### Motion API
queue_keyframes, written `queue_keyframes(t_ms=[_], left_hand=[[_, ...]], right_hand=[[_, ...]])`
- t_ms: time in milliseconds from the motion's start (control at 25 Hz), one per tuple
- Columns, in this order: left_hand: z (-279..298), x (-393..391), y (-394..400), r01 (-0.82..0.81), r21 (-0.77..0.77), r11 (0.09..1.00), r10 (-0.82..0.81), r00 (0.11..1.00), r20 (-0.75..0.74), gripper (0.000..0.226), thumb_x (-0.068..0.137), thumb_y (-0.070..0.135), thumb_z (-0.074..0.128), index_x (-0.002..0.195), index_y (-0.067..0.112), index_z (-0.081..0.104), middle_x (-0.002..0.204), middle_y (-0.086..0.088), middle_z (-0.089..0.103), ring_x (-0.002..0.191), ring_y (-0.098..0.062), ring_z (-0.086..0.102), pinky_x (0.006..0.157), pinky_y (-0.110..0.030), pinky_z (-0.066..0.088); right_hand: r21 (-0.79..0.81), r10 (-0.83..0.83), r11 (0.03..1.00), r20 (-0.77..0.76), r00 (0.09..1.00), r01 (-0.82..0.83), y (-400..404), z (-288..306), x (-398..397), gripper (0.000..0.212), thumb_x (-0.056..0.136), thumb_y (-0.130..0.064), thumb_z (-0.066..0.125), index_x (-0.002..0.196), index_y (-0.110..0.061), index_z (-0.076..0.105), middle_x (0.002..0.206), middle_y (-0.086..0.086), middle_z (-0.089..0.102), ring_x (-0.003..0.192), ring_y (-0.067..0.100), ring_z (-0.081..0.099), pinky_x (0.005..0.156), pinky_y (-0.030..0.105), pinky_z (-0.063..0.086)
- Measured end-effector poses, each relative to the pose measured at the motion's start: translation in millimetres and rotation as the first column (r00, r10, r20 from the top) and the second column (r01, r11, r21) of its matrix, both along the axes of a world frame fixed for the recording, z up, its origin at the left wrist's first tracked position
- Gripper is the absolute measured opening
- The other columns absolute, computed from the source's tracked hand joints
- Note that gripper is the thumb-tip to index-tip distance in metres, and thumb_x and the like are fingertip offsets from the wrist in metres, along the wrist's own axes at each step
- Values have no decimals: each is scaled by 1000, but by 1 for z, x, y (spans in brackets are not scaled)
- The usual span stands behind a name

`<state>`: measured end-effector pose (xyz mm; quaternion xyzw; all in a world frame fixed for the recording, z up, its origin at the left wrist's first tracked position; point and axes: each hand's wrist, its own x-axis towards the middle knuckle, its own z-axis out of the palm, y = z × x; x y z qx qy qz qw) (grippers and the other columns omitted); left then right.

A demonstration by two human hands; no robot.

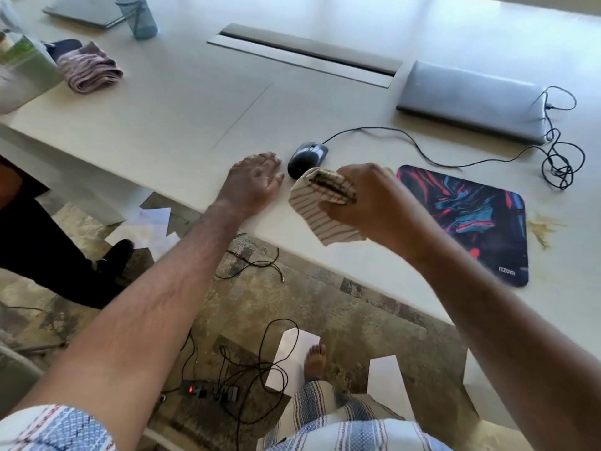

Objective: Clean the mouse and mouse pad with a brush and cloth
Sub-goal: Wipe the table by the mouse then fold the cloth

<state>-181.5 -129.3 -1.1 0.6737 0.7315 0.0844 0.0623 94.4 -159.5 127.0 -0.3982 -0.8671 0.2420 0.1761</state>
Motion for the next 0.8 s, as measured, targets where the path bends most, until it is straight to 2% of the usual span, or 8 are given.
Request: queue_keyframes(t_ms=[80, 160, 240, 400, 520, 640, 720, 800], left_hand=[[-1, 5, 3, -36, 77, 996, 35, 999, 11, 51, 102, 46, 39, 142, 18, 56, 153, -3, 51, 138, -29, 47, 114, -47, 36], [-2, 9, 5, -50, 126, 991, 50, 999, 2, 39, 101, 38, 49, 132, 18, 61, 144, -3, 55, 129, -33, 51, 106, -48, 37], [-1, 10, 9, -60, 142, 988, 64, 998, -18, 32, 100, 35, 52, 124, 17, 61, 133, -5, 58, 120, -36, 53, 100, -48, 38], [-3, 9, 18, -69, 178, 982, 74, 997, -24, 27, 96, 35, 53, 113, 15, 60, 121, -8, 58, 112, -38, 54, 94, -49, 40], [-10, 6, 17, -47, 189, 981, 49, 999, -8, 44, 92, 40, 44, 126, 16, 59, 134, -7, 56, 123, -36, 52, 103, -48, 39], [-11, 3, 23, -60, 111, 992, 53, 997, 64, 61, 98, 39, 38, 152, 14, 46, 162, -5, 41, 150, -27, 35, 122, -43, 25], [-13, 2, 26, -58, 65, 996, 55, 997, 46, 59, 104, 38, 36, 159, 16, 36, 168, 1, 30, 156, -21, 24, 126, -41, 18], [-15, 0, 27, -56, 60, 997, 54, 998, 35, 57, 106, 38, 38, 160, 18, 34, 169, 5, 26, 157, -18, 21, 126, -42, 18]], right_hand=[[45, -70, 997, 14, 997, 70, 32, 2, 15, 26, 85, -23, 80, 77, -21, 56, 73, 3, 56, 71, 25, 52, 63, 32, 26], [102, -149, 984, 57, 987, 143, 69, 0, 27, 19, 84, -23, 80, 84, -13, 64, 77, 10, 61, 76, 30, 58, 65, 35, 32], [130, -203, 973, 87, 975, 191, 105, -3, 34, 19, 83, -19, 78, 93, -6, 68, 85, 17, 67, 85, 35, 66, 69, 37, 42], [172, -254, 959, 164, 953, 226, 156, -12, 33, 25, 83, -13, 72, 104, 0, 65, 97, 27, 70, 96, 41, 69, 72, 35, 42], [201, -218, 964, 230, 948, 173, 172, -27, 21, 21, 88, -10, 65, 106, 2, 63, 105, 31, 70, 101, 46, 68, 78, 41, 49], [180, -155, 978, 269, 951, 108, 173, -42, 8, 20, 92, -19, 64, 104, -4, 64, 103, 28, 69, 98, 44, 69, 74, 40, 51], [173, -117, 983, 311, 943, 65, 160, -46, -2, 19, 93, -21, 63, 106, -7, 63, 106, 24, 68, 99, 41, 68, 69, 36, 44], [152, -60, 988, 315, 947, 12, 137, -51, -10, 15, 89, -19, 63, 101, -10, 61, 107, 21, 68, 100, 39, 66, 67, 33, 38]])
